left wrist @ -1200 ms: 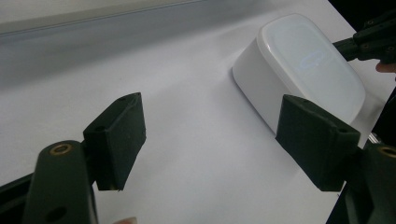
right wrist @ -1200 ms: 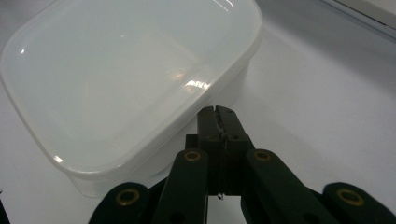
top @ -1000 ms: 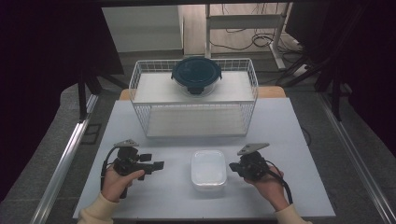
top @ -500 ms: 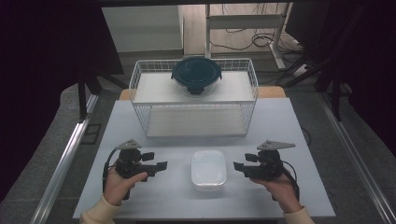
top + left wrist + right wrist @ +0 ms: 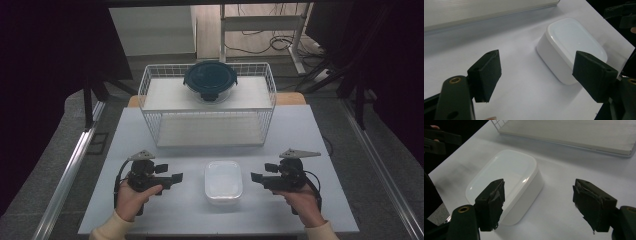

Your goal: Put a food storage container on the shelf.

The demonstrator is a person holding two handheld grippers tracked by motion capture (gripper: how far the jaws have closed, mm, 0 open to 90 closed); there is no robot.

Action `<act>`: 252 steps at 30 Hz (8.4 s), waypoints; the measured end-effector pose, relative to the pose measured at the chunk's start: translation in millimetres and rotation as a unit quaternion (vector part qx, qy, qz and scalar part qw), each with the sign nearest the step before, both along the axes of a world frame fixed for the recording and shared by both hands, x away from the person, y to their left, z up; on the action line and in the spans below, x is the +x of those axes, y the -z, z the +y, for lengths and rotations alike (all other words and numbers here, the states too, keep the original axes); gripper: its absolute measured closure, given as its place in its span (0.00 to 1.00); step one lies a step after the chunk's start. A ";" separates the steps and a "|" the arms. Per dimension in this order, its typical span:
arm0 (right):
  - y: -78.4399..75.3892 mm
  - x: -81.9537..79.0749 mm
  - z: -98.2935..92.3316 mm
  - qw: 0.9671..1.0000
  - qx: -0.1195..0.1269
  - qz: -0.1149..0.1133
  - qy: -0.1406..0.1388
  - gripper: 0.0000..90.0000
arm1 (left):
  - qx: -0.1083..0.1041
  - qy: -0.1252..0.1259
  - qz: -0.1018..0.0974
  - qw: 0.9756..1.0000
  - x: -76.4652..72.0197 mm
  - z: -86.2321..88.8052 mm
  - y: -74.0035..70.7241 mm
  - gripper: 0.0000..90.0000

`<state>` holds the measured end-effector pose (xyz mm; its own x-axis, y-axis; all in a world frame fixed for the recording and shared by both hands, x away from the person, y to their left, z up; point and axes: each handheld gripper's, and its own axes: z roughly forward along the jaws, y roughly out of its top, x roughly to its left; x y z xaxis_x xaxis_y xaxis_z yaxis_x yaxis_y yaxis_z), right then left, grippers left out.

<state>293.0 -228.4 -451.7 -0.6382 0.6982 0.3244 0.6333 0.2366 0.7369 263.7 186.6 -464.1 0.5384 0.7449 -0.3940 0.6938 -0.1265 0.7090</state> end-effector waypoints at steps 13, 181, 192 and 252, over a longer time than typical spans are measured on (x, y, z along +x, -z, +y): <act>-21.4 2.9 19.1 1.000 0.009 -0.003 -0.015 0.35 | -0.031 -0.017 0.019 0.999 8.9 -13.1 -16.8 0.26; -244.0 84.5 85.7 0.989 0.079 -0.113 -0.062 0.89 | -0.121 0.017 -0.099 0.988 93.8 -3.2 -232.9 0.86; -255.1 110.1 91.2 0.991 0.081 -0.092 -0.048 0.89 | -0.117 0.013 -0.077 0.990 119.2 -0.3 -246.3 0.86; -210.7 194.7 82.5 0.980 0.192 0.005 0.045 0.43 | -0.193 -0.053 -0.015 0.980 201.3 8.5 -211.9 0.42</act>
